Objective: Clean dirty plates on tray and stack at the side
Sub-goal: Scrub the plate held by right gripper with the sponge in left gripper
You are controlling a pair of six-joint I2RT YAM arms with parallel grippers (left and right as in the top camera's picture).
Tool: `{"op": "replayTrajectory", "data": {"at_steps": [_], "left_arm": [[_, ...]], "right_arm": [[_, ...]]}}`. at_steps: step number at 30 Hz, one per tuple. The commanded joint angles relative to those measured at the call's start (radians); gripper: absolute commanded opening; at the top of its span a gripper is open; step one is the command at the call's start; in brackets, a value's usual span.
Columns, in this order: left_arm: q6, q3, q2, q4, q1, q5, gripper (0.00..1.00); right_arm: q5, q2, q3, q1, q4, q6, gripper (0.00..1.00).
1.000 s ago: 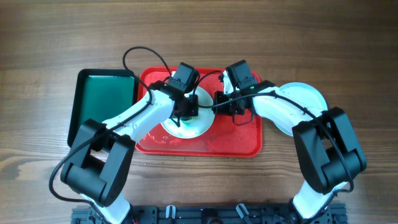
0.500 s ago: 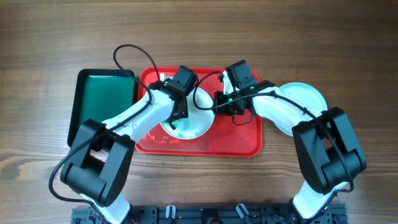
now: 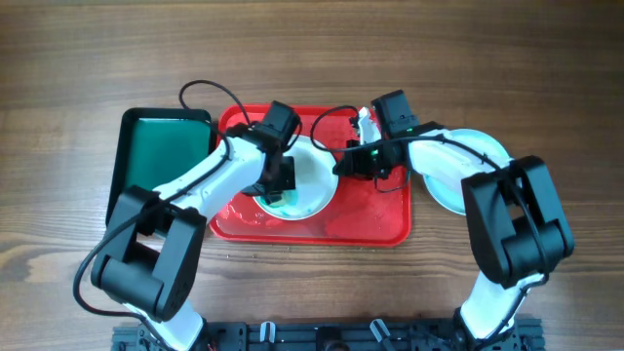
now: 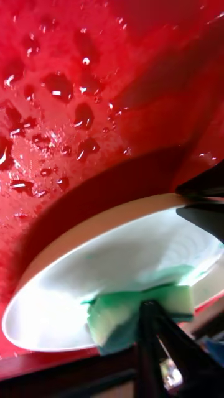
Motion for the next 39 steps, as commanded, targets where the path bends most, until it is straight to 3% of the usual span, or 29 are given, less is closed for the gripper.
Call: {"op": "replayTrajectory", "data": {"at_steps": [1,4,11,14,20,27,30,35,39], "left_arm": [[0.120,-0.005,0.007,0.003,0.011,0.241,0.04],[0.139,-0.005,0.007,0.008,-0.007,0.353,0.04],[0.036,-0.005,0.007,0.117,-0.041,0.321,0.04],[-0.026,-0.005,0.009,0.172,-0.038,0.209,0.04],[-0.028,-0.005,0.060,0.212,-0.038,-0.029,0.04],[-0.055,-0.004,0.118,0.140,0.001,-0.275,0.04],[-0.058,0.004,0.117,0.097,0.027,-0.316,0.04],[-0.036,0.026,0.117,0.022,0.043,-0.259,0.04],[0.051,0.026,0.117,0.028,0.016,-0.020,0.04]], "right_arm": [[-0.083,0.042,0.008,0.000,0.011,-0.036,0.04],[-0.083,0.041,0.008,0.002,0.014,-0.035,0.04],[-0.083,0.041,0.008,0.002,0.020,-0.032,0.04],[-0.083,0.041,0.008,0.002,0.020,-0.032,0.04],[-0.080,0.041,0.008,0.002,0.020,-0.024,0.04],[-0.071,0.041,0.008,0.002,0.020,-0.020,0.04],[-0.067,0.041,0.008,0.003,0.020,-0.018,0.04],[-0.063,0.041,0.008,0.006,0.020,-0.017,0.04],[-0.060,0.041,0.008,0.007,0.020,-0.017,0.04]]}}
